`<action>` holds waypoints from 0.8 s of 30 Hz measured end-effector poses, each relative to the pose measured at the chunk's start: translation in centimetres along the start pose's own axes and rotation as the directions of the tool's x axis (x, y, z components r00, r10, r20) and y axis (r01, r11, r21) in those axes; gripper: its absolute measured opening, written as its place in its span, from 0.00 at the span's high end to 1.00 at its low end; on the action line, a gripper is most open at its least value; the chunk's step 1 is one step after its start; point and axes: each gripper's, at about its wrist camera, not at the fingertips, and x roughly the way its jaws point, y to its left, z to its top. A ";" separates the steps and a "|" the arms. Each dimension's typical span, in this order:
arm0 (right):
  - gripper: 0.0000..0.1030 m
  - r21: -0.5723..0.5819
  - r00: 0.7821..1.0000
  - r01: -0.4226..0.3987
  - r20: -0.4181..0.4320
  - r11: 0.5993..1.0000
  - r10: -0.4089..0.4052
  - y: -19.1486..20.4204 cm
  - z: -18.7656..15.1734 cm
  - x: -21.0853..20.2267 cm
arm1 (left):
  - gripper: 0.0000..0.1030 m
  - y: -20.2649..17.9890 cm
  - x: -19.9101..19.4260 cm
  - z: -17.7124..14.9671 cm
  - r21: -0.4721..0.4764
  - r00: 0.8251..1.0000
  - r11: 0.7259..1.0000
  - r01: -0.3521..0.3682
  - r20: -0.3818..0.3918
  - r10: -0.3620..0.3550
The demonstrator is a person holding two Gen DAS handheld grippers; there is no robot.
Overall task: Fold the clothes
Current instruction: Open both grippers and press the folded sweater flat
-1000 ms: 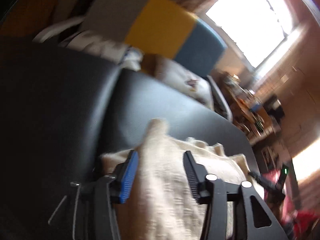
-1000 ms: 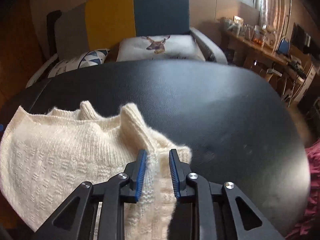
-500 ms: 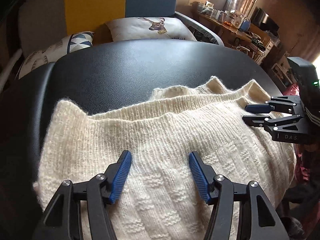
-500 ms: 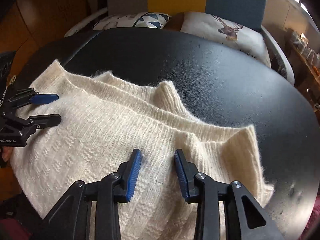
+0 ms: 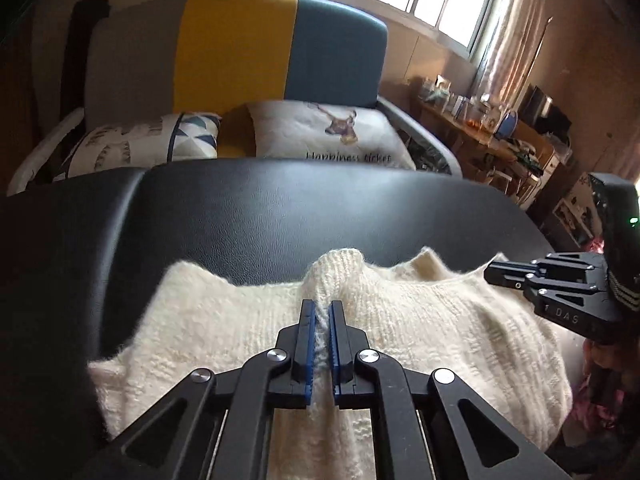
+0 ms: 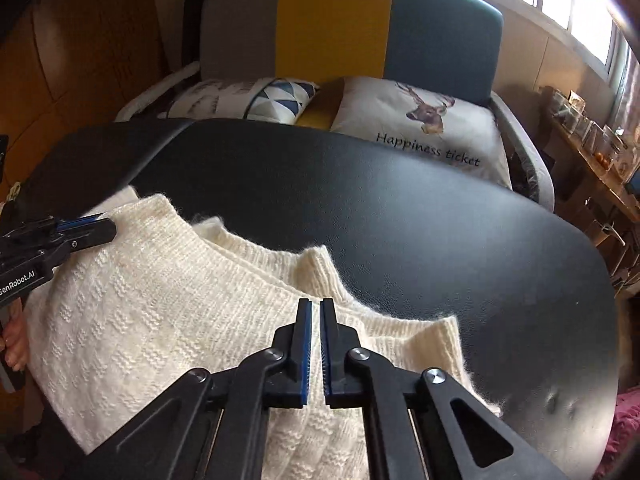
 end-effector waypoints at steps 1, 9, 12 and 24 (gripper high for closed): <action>0.97 0.014 1.000 0.014 -0.027 1.000 -0.014 -0.3 -0.4 1.3 | 0.87 0.3 1.5 -0.3 -0.010 0.999 1.000 -0.010 -0.038 0.010; 0.94 0.151 0.999 -0.054 0.008 0.987 0.053 -2.7 -3.8 4.6 | 0.67 2.4 0.6 -0.3 -0.082 0.999 0.996 0.029 -0.022 -0.031; 0.80 0.136 0.999 -0.033 0.047 0.990 0.026 -2.0 -3.7 2.5 | 0.56 3.3 -1.7 0.0 -0.045 0.999 0.999 0.008 0.044 -0.006; 0.77 0.005 0.994 -0.106 0.025 0.994 0.106 3.2 -3.9 2.4 | 0.45 4.2 2.4 -1.6 0.210 0.959 0.941 -0.263 -0.052 0.280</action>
